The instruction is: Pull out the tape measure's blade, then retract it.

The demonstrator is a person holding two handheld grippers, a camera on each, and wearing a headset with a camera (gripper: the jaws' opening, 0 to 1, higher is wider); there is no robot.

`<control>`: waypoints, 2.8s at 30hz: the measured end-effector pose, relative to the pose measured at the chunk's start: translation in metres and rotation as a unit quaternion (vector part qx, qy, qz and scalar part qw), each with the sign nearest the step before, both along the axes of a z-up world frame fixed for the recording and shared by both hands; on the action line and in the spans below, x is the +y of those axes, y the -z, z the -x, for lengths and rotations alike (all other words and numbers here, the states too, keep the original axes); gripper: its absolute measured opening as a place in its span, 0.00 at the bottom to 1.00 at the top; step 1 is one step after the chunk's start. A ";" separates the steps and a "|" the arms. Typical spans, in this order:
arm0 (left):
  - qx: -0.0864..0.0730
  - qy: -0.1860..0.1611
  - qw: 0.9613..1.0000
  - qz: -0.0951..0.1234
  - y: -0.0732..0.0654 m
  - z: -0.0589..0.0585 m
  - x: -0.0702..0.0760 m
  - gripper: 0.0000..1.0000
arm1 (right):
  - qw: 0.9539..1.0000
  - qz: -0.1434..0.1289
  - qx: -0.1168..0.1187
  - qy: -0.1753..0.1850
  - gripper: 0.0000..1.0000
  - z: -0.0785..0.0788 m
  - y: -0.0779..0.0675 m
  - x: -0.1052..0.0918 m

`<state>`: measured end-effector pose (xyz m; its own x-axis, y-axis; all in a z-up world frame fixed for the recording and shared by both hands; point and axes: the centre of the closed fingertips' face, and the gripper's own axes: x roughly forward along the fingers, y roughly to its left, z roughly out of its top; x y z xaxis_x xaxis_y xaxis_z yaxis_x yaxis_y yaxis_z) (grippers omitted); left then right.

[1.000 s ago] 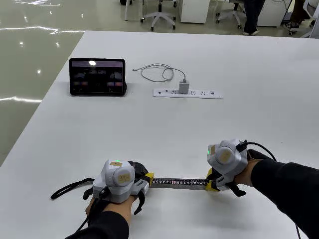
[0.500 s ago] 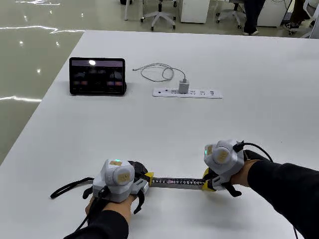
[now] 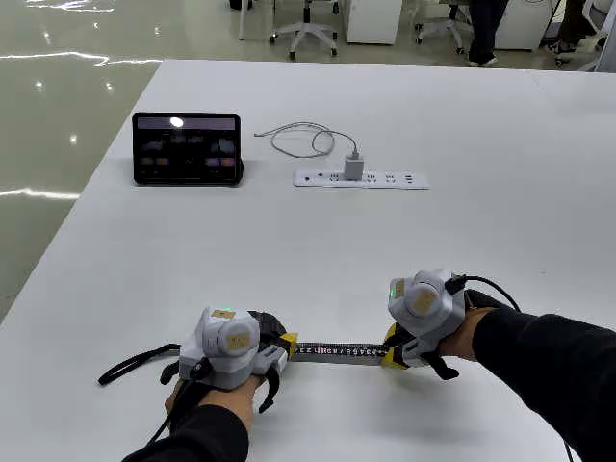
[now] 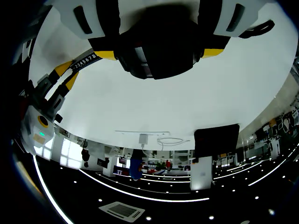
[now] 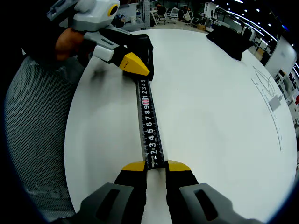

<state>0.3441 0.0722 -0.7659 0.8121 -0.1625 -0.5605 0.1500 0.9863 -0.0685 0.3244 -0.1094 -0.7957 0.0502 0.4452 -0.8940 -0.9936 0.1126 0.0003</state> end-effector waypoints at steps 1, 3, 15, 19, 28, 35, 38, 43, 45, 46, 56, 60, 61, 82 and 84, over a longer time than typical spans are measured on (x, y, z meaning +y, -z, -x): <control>0.000 0.000 1.000 0.000 0.000 0.000 0.000 0.64 | 1.000 -0.001 0.001 0.000 0.10 0.000 0.000 0.001; 0.000 0.000 1.000 0.000 0.000 0.000 0.000 0.64 | 1.000 -0.001 0.000 -0.001 0.10 0.000 0.000 0.002; 0.001 0.000 1.000 0.002 0.001 0.000 0.000 0.64 | 1.000 0.005 -0.001 0.000 0.10 -0.001 0.002 0.011; 0.002 0.000 1.000 0.002 0.001 0.000 0.000 0.64 | 1.000 0.001 -0.001 -0.011 0.10 -0.001 0.001 0.014; 0.005 0.000 1.000 0.003 0.002 0.000 0.000 0.64 | 1.000 -0.007 0.002 -0.007 0.10 0.000 0.000 0.020; 0.005 0.000 1.000 0.003 0.002 0.000 0.000 0.64 | 1.000 -0.007 0.004 0.001 0.10 -0.001 0.001 0.025; 0.005 0.000 1.000 0.003 0.002 -0.001 0.000 0.64 | 1.000 -0.008 0.004 0.003 0.10 -0.001 0.001 0.027; 0.005 0.000 1.000 0.004 0.002 -0.001 0.000 0.64 | 1.000 -0.008 0.004 0.004 0.10 -0.001 0.001 0.030; 0.005 0.000 1.000 0.004 0.002 -0.001 0.000 0.64 | 1.000 -0.008 0.004 0.005 0.10 0.000 0.001 0.030; 0.005 0.000 1.000 0.004 0.002 -0.001 0.000 0.64 | 1.000 -0.009 0.005 0.007 0.10 0.000 0.001 0.031; 0.005 0.000 1.000 0.004 0.002 0.000 0.000 0.64 | 1.000 -0.013 0.004 0.006 0.10 0.000 0.001 0.036; 0.006 0.000 1.000 0.005 0.001 0.000 0.000 0.64 | 1.000 -0.014 0.006 0.010 0.10 0.000 0.001 0.038; 0.008 0.000 1.000 0.005 0.002 0.000 0.000 0.64 | 1.000 -0.015 0.007 0.012 0.10 0.000 0.000 0.039; 0.010 0.001 1.000 0.008 0.002 0.000 0.000 0.64 | 1.000 -0.021 0.003 0.019 0.10 0.002 0.002 0.051; 0.010 0.001 1.000 0.008 0.002 0.000 0.000 0.64 | 1.000 -0.023 0.002 0.018 0.11 0.002 0.001 0.052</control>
